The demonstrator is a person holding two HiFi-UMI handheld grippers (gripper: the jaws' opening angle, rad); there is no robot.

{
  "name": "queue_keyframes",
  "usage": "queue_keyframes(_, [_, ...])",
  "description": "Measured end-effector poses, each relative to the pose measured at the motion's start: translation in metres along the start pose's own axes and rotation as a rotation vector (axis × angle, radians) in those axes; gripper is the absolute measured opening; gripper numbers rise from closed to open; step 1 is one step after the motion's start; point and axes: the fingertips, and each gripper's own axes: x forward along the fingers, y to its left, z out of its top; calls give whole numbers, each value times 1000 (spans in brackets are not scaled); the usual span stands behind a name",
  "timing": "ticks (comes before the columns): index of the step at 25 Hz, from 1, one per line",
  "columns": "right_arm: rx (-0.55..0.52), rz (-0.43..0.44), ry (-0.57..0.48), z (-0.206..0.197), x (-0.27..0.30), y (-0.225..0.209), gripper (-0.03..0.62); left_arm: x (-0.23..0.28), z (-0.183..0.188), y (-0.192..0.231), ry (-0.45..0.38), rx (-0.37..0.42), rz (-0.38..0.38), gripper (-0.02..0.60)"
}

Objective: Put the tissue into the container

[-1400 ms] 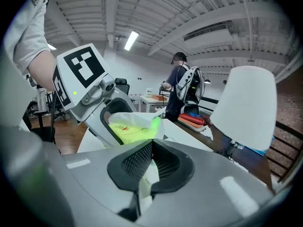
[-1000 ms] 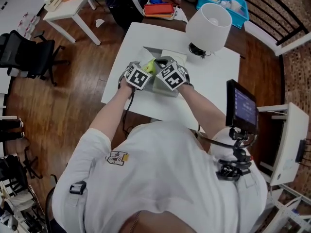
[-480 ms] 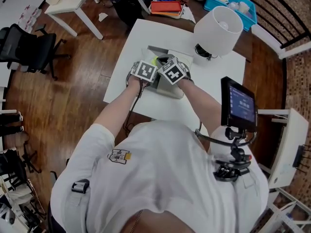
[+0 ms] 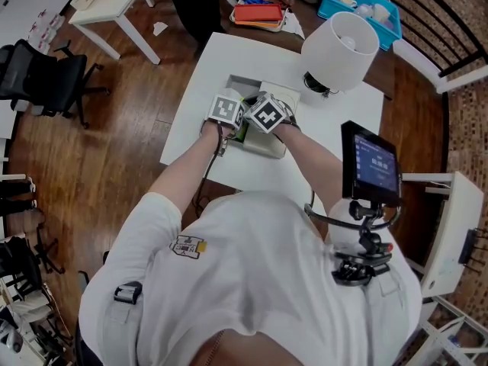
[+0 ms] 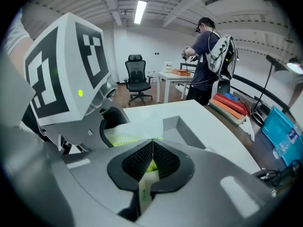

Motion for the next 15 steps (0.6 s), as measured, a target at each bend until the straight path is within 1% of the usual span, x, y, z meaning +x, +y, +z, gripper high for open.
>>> queue_keyframes(3, [10,31,51,-15,6,9,0,9,-12,-3,-11,38,-24,331])
queue_keyframes(5, [-5,22,65,-19,7,9,0,9,-14,-5,-34,64,-34,331])
queue_keyframes(8, [-26,12,68,-18,7,9,0,5,-11,-8,-64,62,-77,331])
queue_keyframes(11, [-22,12,61,-19,6,10,0,-4,-7,-12,-116,70,-128,339])
queue_keyframes(15, [-7,-5,29,-19,3,6,0,-23,-1,-12,-197,108,-145,354])
